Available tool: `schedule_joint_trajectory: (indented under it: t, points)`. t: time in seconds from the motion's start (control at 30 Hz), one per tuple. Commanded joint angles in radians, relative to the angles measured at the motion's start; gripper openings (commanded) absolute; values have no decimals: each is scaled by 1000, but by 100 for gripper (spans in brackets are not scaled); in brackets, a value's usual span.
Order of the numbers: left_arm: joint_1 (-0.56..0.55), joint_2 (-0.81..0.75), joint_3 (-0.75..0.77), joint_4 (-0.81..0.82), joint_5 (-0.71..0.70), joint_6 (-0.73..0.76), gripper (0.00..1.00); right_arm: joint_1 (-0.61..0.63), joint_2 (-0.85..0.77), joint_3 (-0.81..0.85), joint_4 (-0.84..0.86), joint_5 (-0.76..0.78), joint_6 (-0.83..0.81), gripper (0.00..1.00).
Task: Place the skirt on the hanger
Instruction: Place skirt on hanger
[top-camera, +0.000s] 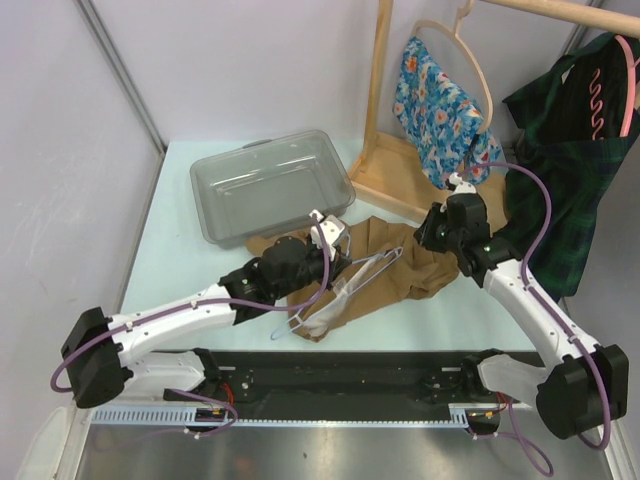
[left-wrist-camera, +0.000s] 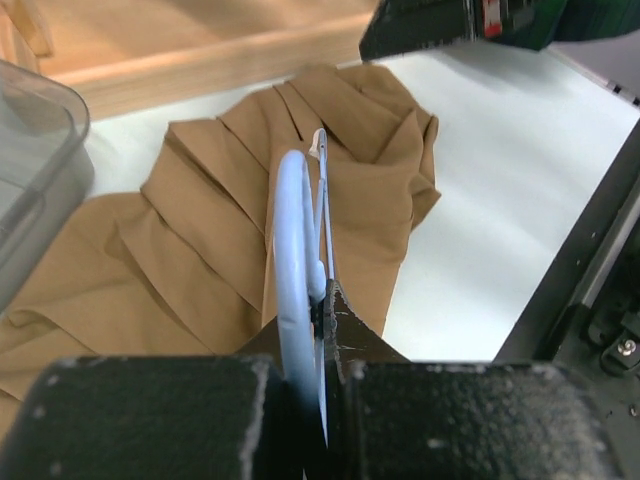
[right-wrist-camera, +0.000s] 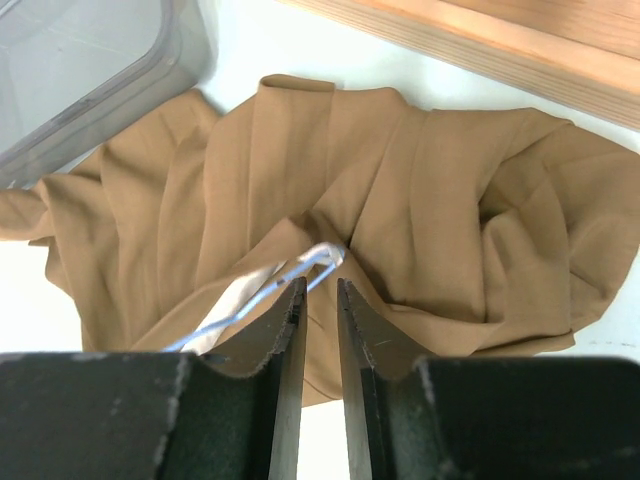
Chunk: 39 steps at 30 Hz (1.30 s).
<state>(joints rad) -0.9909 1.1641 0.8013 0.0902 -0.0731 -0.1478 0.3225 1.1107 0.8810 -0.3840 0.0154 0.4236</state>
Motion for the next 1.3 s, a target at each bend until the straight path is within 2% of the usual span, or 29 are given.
schedule_joint_trajectory:
  t: [0.0,0.17,0.23,0.83,1.2,1.27]
  points:
    - [-20,9,47,-27,-26,14,0,-17,23,39,24,-6,-13,23]
    - [-41,8,52,-35,-215,-1,0,-20,35,30,31,-63,-19,24]
    - [-49,-1,44,-24,-246,-1,0,-22,35,27,33,-77,-19,24]
    - [-80,12,10,201,-367,82,0,-20,11,-4,45,-98,4,25]
    - [-123,31,22,187,-438,140,0,-19,84,-7,163,-157,0,26]
    - [-124,-3,29,166,-392,136,0,-23,115,-7,189,-181,0,27]
